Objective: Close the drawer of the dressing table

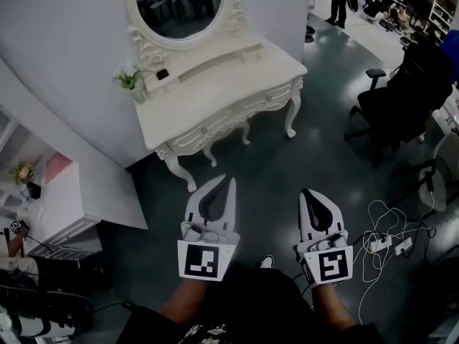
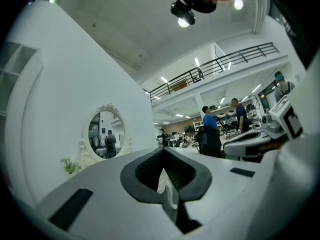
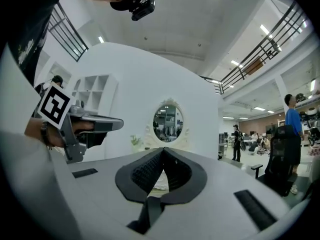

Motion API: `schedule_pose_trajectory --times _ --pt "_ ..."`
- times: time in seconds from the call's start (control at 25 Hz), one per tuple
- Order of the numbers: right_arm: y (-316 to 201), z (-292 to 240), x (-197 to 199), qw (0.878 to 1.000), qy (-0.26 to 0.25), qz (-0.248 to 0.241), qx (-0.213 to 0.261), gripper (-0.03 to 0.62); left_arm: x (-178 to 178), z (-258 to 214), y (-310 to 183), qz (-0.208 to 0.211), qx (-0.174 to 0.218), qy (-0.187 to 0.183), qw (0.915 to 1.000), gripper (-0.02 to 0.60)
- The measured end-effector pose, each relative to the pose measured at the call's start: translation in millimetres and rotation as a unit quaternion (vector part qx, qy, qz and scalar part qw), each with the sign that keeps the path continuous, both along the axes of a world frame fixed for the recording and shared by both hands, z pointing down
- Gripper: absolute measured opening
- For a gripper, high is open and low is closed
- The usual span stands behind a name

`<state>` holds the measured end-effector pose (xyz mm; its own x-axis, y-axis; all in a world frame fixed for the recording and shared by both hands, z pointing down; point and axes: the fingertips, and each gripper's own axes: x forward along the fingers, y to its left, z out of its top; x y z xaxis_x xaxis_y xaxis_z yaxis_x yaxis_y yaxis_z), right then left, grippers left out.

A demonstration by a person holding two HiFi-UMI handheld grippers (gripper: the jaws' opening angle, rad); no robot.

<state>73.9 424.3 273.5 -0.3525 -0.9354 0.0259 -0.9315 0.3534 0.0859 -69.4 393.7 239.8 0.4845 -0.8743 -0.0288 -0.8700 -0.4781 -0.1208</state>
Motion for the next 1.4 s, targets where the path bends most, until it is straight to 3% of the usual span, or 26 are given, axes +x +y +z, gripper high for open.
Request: schedule_pose_trajectory --times 0.52,0.72,1.4 --pt "-6.7 1.5 20.9 0.999 -0.014 -0.035 0.008 -0.002 25.0 10.0 2.7 -0.019 -0.005 -0.013 0.9997 0.003" --pt "-17.3 8.4 23.4 1.0 -0.005 -0.025 -0.009 -0.002 26.2 14.8 -10.7 -0.017 -0.01 -0.009 0.9998 0.003" --pt "-89.4 10.9 8.3 1.0 -0.011 -0.03 0.001 -0.002 13.8 17.6 -75.2 -0.022 -0.01 -0.012 0.9996 0.003"
